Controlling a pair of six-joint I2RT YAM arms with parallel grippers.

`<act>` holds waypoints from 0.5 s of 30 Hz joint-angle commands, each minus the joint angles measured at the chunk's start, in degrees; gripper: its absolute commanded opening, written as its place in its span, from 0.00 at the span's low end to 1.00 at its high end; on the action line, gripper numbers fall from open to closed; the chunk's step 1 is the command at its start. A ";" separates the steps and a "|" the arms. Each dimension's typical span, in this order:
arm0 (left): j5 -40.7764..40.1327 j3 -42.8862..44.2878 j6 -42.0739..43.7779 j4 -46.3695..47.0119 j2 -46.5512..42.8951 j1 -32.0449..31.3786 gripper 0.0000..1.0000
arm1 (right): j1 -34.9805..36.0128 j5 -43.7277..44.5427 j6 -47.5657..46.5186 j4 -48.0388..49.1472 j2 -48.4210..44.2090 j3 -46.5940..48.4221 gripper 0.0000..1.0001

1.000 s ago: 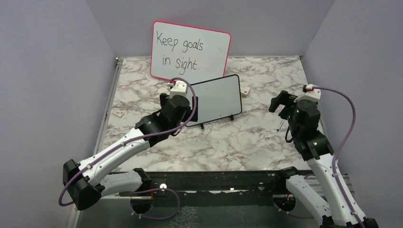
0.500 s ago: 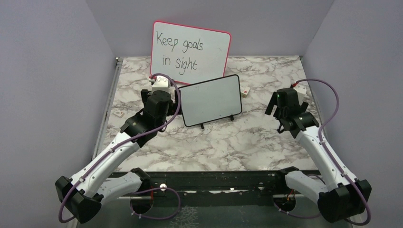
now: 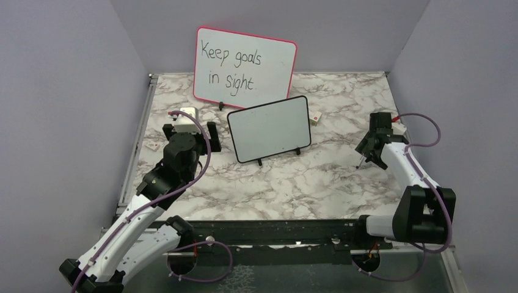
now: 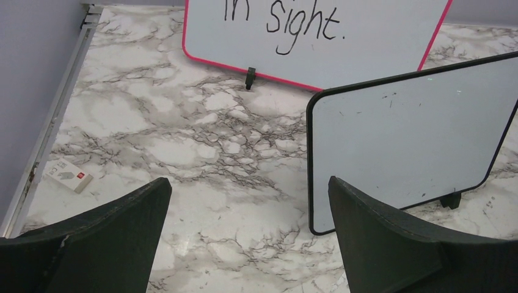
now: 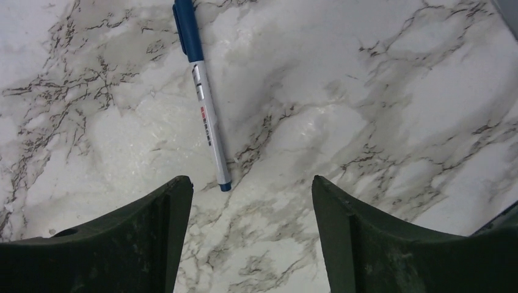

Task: Write a sentence on the whiteboard
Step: Open the whiteboard marker at the center of the board.

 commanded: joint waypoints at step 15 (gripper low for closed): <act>3.80 -1.56 2.24 3.07 -0.13 1.19 0.99 | -3.30 -7.64 0.10 8.51 16.27 4.05 0.45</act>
